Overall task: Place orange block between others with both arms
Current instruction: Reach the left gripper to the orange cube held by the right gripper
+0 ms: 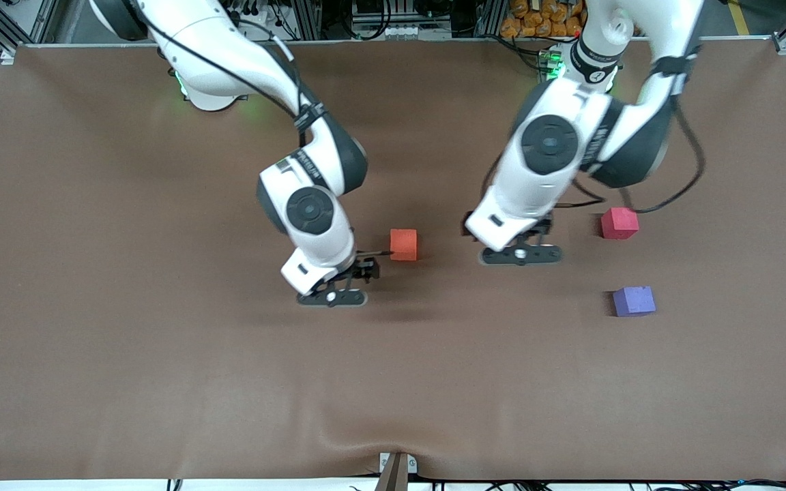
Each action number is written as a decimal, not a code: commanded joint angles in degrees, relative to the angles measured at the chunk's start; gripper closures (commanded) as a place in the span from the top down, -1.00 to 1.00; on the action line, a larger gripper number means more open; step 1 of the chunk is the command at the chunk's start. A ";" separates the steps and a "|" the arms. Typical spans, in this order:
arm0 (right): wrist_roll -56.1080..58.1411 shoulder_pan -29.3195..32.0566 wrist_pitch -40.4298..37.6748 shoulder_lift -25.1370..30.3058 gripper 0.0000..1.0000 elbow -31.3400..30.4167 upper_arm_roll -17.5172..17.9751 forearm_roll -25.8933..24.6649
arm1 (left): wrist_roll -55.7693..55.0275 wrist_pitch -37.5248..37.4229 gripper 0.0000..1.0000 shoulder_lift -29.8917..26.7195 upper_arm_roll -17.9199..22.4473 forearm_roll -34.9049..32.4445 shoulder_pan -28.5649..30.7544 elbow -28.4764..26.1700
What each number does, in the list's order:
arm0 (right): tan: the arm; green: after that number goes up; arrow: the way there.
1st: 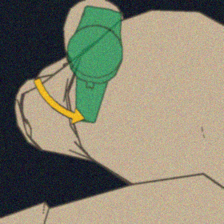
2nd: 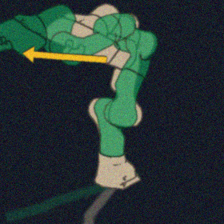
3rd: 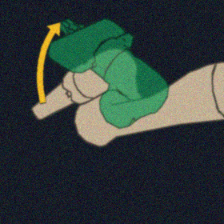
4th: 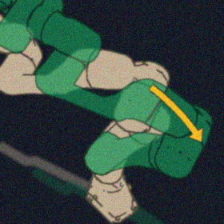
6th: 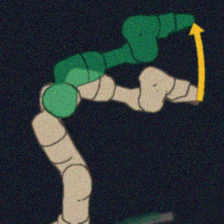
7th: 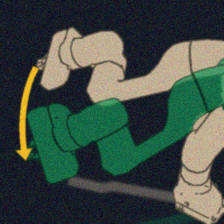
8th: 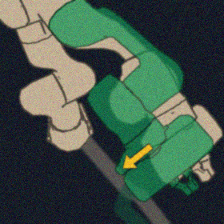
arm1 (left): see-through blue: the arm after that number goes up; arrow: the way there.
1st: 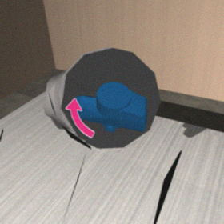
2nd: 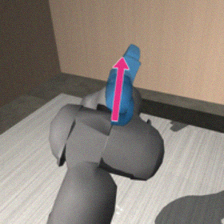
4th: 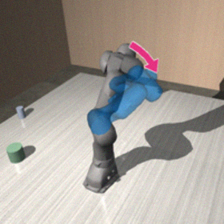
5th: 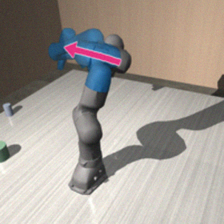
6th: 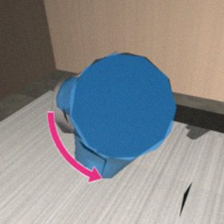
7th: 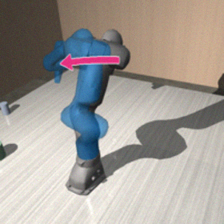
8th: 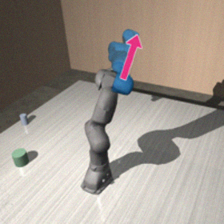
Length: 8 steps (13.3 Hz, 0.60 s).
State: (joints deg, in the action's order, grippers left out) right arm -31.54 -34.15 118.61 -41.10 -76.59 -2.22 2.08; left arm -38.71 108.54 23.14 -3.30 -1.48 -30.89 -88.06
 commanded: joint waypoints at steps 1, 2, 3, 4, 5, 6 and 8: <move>3.31 1.98 -0.39 1.63 1.00 -2.42 0.64 0.20 | -8.98 -0.08 1.00 5.58 0.14 -0.02 -2.06 7.27; 6.19 3.81 -0.05 2.76 1.00 -3.73 0.64 0.20 | -11.54 0.79 1.00 7.43 0.14 0.77 -3.55 8.42; 9.53 5.57 0.04 3.56 1.00 -5.05 0.72 0.20 | -13.39 1.93 1.00 9.01 0.14 0.95 -4.78 9.04; 12.70 7.42 -0.22 5.65 1.00 -6.63 0.73 0.20 | -14.72 4.38 1.00 10.51 0.14 1.30 -5.75 9.23; 15.34 9.18 -0.39 8.02 1.00 -8.82 0.73 0.20 | -15.86 7.80 1.00 12.18 0.14 1.65 -6.80 9.23; 18.06 10.85 -0.48 10.83 1.00 -11.89 0.73 0.20 | -17.52 10.96 1.00 13.76 0.14 2.09 -7.51 9.31; 24.21 14.62 -0.57 16.11 1.00 -17.43 0.73 0.20 | -19.21 14.50 1.00 16.57 0.14 2.10 -8.57 9.49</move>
State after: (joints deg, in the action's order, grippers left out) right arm -12.51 -22.84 117.59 -33.52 -84.51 -2.65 2.06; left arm -56.45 121.10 36.31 -3.50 -0.26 -38.65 -81.30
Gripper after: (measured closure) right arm 0.000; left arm 0.000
